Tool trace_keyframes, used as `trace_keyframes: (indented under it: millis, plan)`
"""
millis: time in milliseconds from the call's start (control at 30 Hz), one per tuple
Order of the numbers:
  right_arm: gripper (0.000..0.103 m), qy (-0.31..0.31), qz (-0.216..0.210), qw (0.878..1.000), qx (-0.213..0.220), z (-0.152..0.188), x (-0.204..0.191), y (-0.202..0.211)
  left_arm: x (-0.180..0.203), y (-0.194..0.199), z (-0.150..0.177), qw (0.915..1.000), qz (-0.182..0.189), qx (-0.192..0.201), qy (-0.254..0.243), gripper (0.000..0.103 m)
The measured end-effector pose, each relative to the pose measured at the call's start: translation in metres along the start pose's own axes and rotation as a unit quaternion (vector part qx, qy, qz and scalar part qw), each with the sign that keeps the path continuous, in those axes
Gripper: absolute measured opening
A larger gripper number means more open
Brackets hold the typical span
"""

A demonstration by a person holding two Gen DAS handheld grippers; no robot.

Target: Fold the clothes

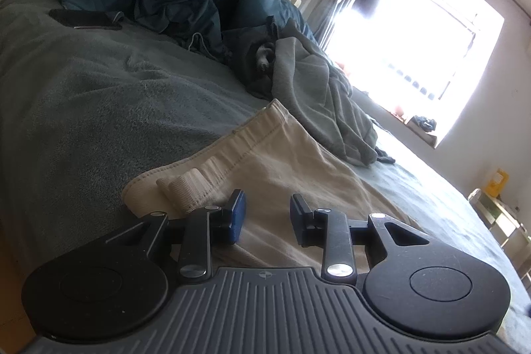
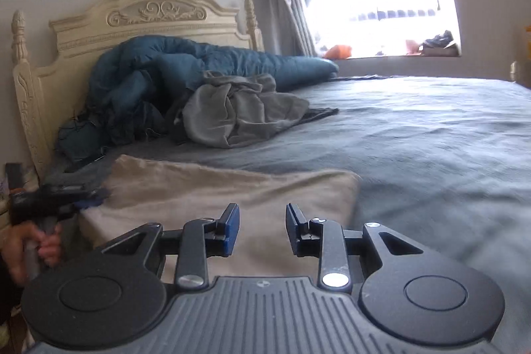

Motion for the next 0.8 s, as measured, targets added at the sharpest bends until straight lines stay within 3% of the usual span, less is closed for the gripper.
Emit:
trace_keyframes:
  millis: [100,133,167,300,367,533,600,667,733,800]
  plan:
    - [0.03,-0.017,0.02,0.997,-0.07,0.021,0.027,-0.035,-0.003,-0.001,-0.002,0.9999,0.007,-0.005,0.012,0.031]
    - [0.02,-0.023,0.026,0.996,-0.082,0.031,0.037,-0.038,-0.004,-0.001,-0.002,0.9998,0.01,-0.006,0.014,0.031]
    - [0.016,-0.037,0.026,0.996,-0.083,0.035,0.045,-0.035,-0.005,-0.001,-0.002,0.9998,0.013,-0.006,0.016,0.031]
    - [0.021,-0.063,0.048,0.994,-0.08,0.03,0.067,-0.015,-0.005,-0.001,-0.001,0.9998,0.017,-0.006,0.006,0.031]
    - [0.021,-0.07,0.034,0.995,-0.065,0.016,0.069,-0.015,-0.005,-0.001,0.0,0.9998,0.018,-0.005,0.001,0.031]
    - [0.02,-0.058,-0.024,0.996,-0.06,-0.014,0.058,-0.068,-0.006,-0.002,-0.003,0.9996,0.021,-0.012,0.013,0.031]
    - [0.016,-0.072,-0.005,0.993,-0.091,-0.005,0.077,-0.097,-0.008,-0.002,-0.004,0.9994,0.026,-0.013,0.02,0.031]
    - [0.008,-0.107,0.023,0.99,-0.089,0.003,0.104,-0.101,-0.008,-0.002,-0.004,0.9993,0.028,-0.014,0.02,0.031]
    - [0.017,-0.165,0.057,0.982,-0.073,0.007,0.132,-0.086,-0.008,-0.002,-0.004,0.9993,0.03,-0.015,0.018,0.031]
    - [0.019,-0.22,0.039,0.972,-0.069,0.015,0.142,-0.066,-0.008,-0.002,-0.004,0.9993,0.031,-0.017,0.015,0.031]
Point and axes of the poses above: each gripper's, at about its wrist camera, not at the fingertips, and y roughly against the way its jaws point, x to its right, z to its underside, the point moved 6 cm from there along -y, roughly the way its jaws point, and after that the axes turned 13 degrees about y, right-handed, at the moved point
